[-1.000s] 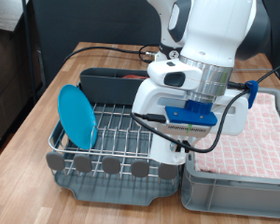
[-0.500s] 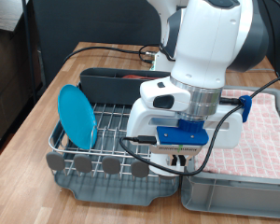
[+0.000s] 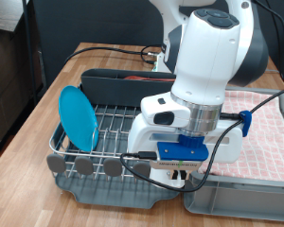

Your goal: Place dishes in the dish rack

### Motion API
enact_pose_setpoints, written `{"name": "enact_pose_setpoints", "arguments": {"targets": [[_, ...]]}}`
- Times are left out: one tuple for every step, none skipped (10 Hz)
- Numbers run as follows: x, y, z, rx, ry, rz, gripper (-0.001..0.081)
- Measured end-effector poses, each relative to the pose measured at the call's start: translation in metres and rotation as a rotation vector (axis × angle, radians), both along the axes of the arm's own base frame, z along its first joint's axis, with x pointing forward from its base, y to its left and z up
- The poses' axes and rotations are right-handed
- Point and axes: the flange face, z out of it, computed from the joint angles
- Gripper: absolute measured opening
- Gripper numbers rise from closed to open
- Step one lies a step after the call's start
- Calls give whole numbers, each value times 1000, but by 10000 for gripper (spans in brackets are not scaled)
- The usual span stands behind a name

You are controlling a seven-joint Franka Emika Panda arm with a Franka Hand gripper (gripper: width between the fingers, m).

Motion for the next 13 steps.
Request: {"name": "enact_pose_setpoints", "arguments": {"targets": [[0,0,-1,-1,0,0,71],[1,0,-1,-2,0,-1,71],[1,0,0,-3,5,-1,71],[0,0,-1,-7,21,-2,71],[-1,0,-1,-11,35,-3,174],[-1,1,0,-12,42,-3,174],[0,1,1,-13,46,-3,353],[0,2,1,-13,49,-3,353],[0,3,2,-13,58,-4,535],[-1,4,4,-13,71,-5,683],[-2,5,9,-11,84,-8,683],[-3,7,16,-4,98,-14,781],[-6,9,25,8,116,-22,781]]}}
